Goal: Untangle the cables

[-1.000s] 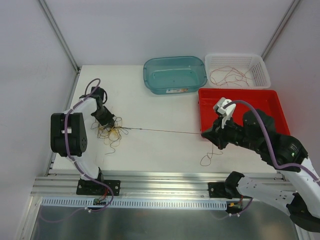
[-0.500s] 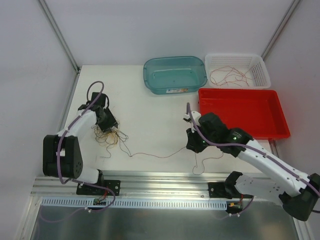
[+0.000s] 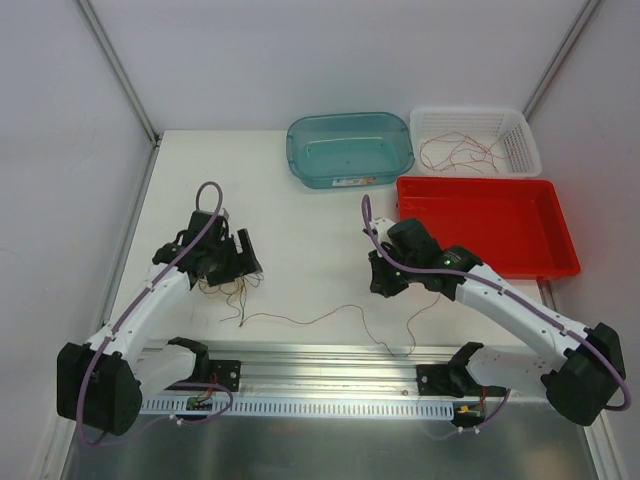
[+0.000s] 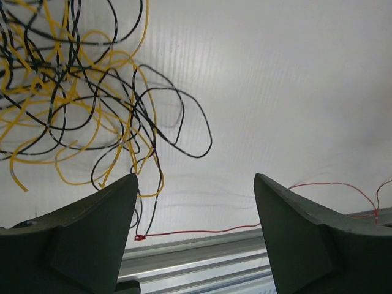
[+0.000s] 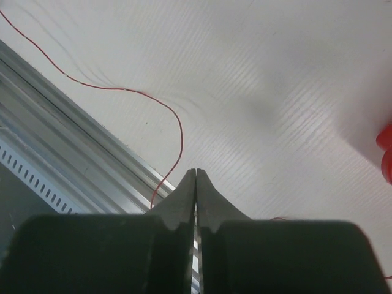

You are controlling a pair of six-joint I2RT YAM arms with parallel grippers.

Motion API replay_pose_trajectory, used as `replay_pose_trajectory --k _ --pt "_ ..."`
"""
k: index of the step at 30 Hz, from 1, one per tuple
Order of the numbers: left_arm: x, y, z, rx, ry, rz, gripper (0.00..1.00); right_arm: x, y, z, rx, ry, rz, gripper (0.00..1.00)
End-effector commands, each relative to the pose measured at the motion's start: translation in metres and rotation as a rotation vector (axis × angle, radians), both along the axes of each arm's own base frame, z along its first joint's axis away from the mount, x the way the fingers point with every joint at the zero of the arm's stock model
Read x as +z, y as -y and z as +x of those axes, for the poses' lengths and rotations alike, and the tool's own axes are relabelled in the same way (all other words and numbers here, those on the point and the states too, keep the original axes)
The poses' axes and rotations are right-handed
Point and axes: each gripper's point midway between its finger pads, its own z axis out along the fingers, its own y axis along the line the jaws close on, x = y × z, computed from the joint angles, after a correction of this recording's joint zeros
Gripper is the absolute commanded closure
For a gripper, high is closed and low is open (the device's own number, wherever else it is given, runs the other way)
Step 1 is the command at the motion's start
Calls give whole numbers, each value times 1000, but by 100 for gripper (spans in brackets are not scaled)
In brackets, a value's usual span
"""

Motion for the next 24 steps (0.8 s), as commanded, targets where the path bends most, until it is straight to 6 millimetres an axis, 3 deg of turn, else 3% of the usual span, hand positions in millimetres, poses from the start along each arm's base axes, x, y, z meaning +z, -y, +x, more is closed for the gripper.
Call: replay_pose_trajectory --k 1,5,9,11,17,19,21,22,24 --pt "-21 4 -26 73 -113 -44 23 12 -9 8 7 19 41 96" --pt "-38 5 -40 103 -166 -20 29 23 -25 -3 79 4 114 64" --pt "-50 5 -46 108 -211 16 37 33 -61 -23 218 -15 225 50" --pt "-54 5 -47 105 -222 32 44 27 -76 -31 259 -56 246 43" --pt "-65 4 -54 109 -264 69 60 21 -132 -50 416 -99 317 36" --pt "-67 3 -55 111 -269 73 65 8 -152 -58 464 -134 324 35" --pt "-70 3 -56 113 -278 82 66 7 -170 -64 513 -151 345 33" --pt "-71 2 -57 111 -283 87 66 -11 -175 -65 516 -184 313 33" --pt "-72 2 -58 113 -288 90 68 -17 -187 -66 536 -192 316 32"
